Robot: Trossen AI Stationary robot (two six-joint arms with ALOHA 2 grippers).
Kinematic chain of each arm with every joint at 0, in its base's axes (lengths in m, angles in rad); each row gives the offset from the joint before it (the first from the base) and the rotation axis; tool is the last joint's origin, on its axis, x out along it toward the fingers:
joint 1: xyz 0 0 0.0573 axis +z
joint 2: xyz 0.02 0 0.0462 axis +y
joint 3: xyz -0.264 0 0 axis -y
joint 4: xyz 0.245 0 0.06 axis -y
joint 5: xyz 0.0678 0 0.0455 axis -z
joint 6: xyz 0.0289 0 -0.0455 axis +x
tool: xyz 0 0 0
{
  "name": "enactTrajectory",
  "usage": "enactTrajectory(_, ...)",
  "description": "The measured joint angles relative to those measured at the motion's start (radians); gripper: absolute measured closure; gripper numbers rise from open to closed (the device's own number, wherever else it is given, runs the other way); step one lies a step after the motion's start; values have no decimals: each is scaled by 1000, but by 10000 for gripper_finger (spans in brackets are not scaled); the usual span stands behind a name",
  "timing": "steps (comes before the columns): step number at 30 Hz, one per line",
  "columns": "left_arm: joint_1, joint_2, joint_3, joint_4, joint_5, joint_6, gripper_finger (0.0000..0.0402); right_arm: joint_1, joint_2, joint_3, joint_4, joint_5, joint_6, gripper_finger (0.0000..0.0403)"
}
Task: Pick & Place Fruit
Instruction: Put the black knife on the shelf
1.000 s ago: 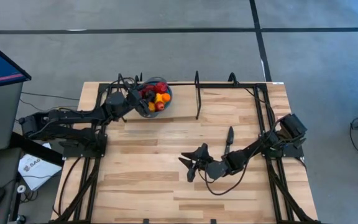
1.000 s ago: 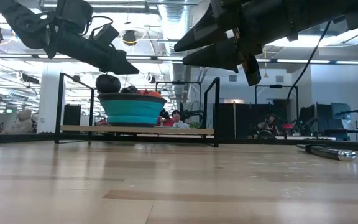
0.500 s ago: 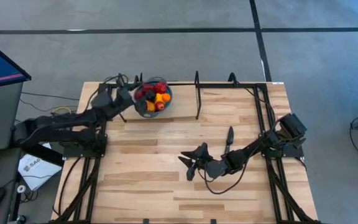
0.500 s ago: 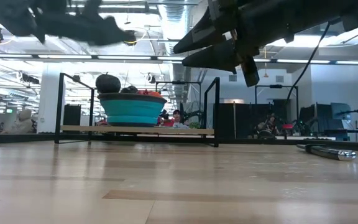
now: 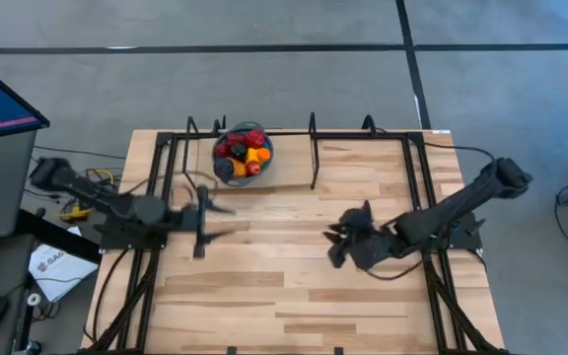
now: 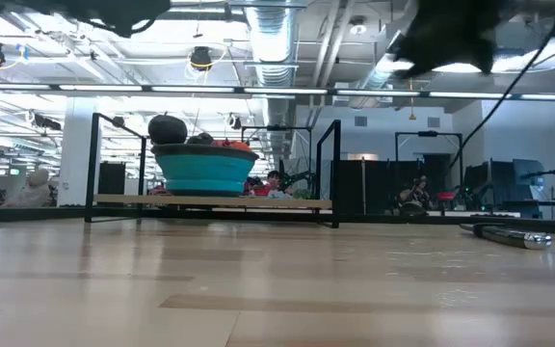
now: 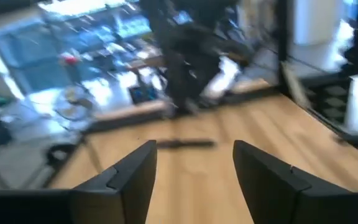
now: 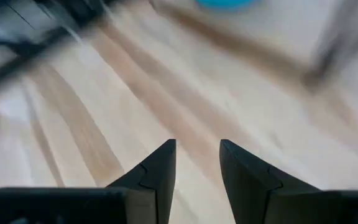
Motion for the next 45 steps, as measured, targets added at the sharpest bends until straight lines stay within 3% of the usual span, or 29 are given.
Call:
enactTrajectory(3,-153,69,0,2,-89,-71,202,8,-18,49,-336,-145,256,284)
enactTrajectory(6,-264,166,0,-7,-139,-199,205,-6,7,49,-527,-306,432,277)
enactTrajectory(11,-367,345,0,-14,-144,-470,212,-25,102,17,-553,-445,465,219)
enactTrajectory(16,-430,487,-1,-11,-144,-702,221,-74,216,15,-505,-463,482,142)
enactTrajectory(21,-471,549,-1,0,-146,-838,233,-135,332,15,-446,-527,496,126)
enactTrajectory(29,-563,552,-1,16,-146,-881,250,-179,422,20,-444,-598,484,162)
enactTrajectory(40,-648,552,-1,39,-212,-898,267,-178,425,20,-436,-628,484,334)
enactTrajectory(45,-690,552,-1,47,-253,-899,274,-164,417,23,-425,-635,455,334)
